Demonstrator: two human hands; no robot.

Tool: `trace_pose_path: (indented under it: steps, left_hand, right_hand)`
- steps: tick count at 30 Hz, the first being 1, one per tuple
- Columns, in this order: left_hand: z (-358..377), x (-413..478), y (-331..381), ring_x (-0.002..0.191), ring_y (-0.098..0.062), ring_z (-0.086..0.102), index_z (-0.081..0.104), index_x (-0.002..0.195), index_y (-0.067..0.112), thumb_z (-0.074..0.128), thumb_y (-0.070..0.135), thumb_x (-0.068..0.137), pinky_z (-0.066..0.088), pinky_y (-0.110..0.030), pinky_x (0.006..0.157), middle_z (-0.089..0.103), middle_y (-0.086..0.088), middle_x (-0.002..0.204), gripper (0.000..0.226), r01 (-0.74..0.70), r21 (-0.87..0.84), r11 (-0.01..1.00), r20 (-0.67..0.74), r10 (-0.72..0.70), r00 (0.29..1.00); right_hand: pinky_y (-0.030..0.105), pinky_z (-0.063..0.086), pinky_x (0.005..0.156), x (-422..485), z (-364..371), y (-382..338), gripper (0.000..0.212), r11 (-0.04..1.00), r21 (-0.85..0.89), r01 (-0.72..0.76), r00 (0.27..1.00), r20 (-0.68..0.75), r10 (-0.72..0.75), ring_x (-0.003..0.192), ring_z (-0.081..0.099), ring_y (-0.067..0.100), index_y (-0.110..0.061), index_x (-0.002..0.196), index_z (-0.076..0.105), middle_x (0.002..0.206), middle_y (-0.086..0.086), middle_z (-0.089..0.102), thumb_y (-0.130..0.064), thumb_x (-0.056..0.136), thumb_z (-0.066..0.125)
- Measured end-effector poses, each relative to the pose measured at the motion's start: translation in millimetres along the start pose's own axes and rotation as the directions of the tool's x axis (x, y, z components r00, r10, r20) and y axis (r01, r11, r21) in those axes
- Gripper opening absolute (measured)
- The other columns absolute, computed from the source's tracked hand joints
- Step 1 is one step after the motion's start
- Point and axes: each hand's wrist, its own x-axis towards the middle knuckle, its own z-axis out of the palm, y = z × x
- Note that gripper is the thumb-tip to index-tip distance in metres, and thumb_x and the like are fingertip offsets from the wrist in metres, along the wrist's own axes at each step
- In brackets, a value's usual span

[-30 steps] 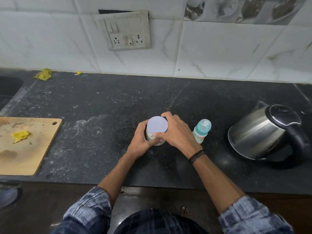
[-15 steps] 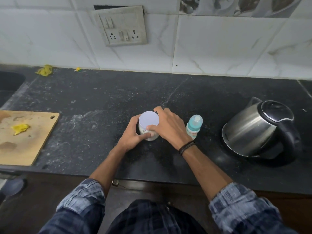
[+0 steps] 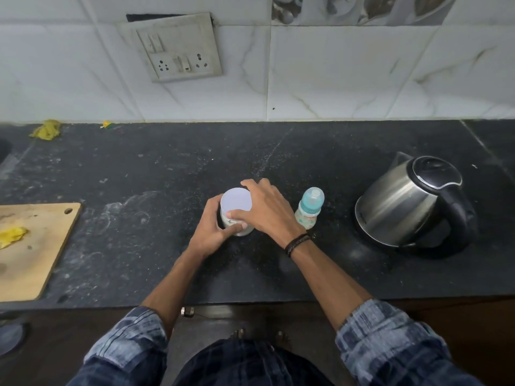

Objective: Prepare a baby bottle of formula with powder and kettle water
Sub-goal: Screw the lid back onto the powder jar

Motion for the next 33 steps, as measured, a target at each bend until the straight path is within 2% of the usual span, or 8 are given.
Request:
trace_pose_path:
  steps: [3, 6, 11, 14, 20, 26, 30, 33]
  left_hand:
    - [-1, 1, 0, 0.122, 0.017, 0.044, 0.041, 0.141, 0.033, 0.079, 0.06, 0.065, 0.037, -0.003, 0.093, 0.043, 0.027, 0.134, 0.088, -0.02, 0.006, 1.0, 0.0, 0.02, 1.0]
    - [-2, 1, -1, 0.121, 0.018, 0.044, 0.041, 0.14, 0.03, 0.078, 0.061, 0.065, 0.037, -0.001, 0.093, 0.043, 0.026, 0.134, 0.089, -0.043, 0.012, 0.999, 0.002, 0.043, 0.999]
    - [-3, 4, -1, 0.124, 0.004, 0.045, 0.045, 0.143, 0.032, 0.074, 0.062, 0.065, 0.034, -0.011, 0.1, 0.042, 0.016, 0.134, 0.088, -0.051, 0.039, 0.998, 0.035, 0.05, 0.998]
    - [-3, 6, -2, 0.125, 0.011, 0.041, 0.045, 0.142, 0.035, 0.075, 0.06, 0.066, 0.031, -0.012, 0.103, 0.04, 0.022, 0.134, 0.085, -0.057, 0.039, 0.998, 0.054, 0.055, 0.997]
    - [-5, 6, 0, 0.127, -0.006, 0.046, 0.046, 0.14, 0.034, 0.076, 0.063, 0.064, 0.032, -0.01, 0.101, 0.042, 0.012, 0.137, 0.086, -0.054, 0.047, 0.997, 0.055, 0.052, 0.997]
    - [-5, 6, 2, 0.127, -0.008, 0.046, 0.045, 0.138, 0.038, 0.075, 0.064, 0.064, 0.034, -0.015, 0.102, 0.043, 0.011, 0.137, 0.084, -0.058, 0.054, 0.997, 0.05, 0.055, 0.997]
    - [-6, 6, 0, 0.126, -0.012, 0.048, 0.048, 0.137, 0.033, 0.075, 0.06, 0.063, 0.038, -0.029, 0.107, 0.045, 0.012, 0.135, 0.083, -0.074, 0.06, 0.995, 0.039, 0.071, 0.997]
    - [-5, 6, -1, 0.127, -0.014, 0.049, 0.049, 0.139, 0.031, 0.075, 0.06, 0.065, 0.039, -0.031, 0.107, 0.046, 0.011, 0.135, 0.084, -0.071, 0.071, 0.995, 0.032, 0.069, 0.997]
  right_hand:
    - [0.043, 0.047, 0.102, 0, -3, -3, 0.091, 0.999, 0.016, 0.032, 0.998, 0.049, -0.032, 0.138, 0.046, 0.027, -0.028, 0.159, 0.037, 0.155, 0.004, 0.043, -0.047, 0.083, 0.084]
    - [0.044, 0.046, 0.105, -5, -1, -7, 0.09, 0.999, 0.041, 0.03, 0.997, 0.069, -0.033, 0.139, 0.046, 0.027, -0.028, 0.159, 0.037, 0.154, 0.004, 0.047, -0.036, 0.083, 0.085]
    - [0.044, 0.05, 0.1, -6, -3, -6, 0.086, 0.999, -0.028, -0.04, 0.999, 0.018, 0.041, 0.132, 0.053, 0.03, -0.027, 0.157, 0.036, 0.145, 0.01, 0.051, -0.036, 0.087, 0.084]
    - [0.043, 0.05, 0.097, -3, -8, -5, 0.086, 0.999, -0.044, -0.024, 1.0, -0.007, 0.024, 0.132, 0.053, 0.028, -0.028, 0.158, 0.036, 0.146, 0.008, 0.049, -0.038, 0.087, 0.084]
    - [0.041, 0.045, 0.106, 2, -1, -8, 0.087, 0.997, -0.017, 0.075, 0.995, 0.067, -0.073, 0.139, 0.045, 0.027, -0.027, 0.16, 0.036, 0.155, 0.005, 0.047, -0.023, 0.087, 0.083]
    - [0.04, 0.046, 0.102, 5, 3, -5, 0.087, 0.999, 0.003, 0.041, 0.999, 0.008, -0.042, 0.134, 0.043, 0.027, -0.025, 0.158, 0.039, 0.146, 0.007, 0.044, -0.042, 0.086, 0.084]
    - [0.038, 0.043, 0.102, 5, 4, -2, 0.087, 0.993, 0.034, 0.112, 0.991, 0.066, -0.114, 0.136, 0.039, 0.024, -0.027, 0.159, 0.038, 0.15, 0.002, 0.043, -0.036, 0.085, 0.083]
    - [0.038, 0.043, 0.102, 5, 9, -1, 0.083, 0.994, -0.01, 0.113, 0.993, 0.029, -0.113, 0.134, 0.04, 0.025, -0.026, 0.156, 0.039, 0.145, 0.007, 0.047, -0.037, 0.087, 0.082]
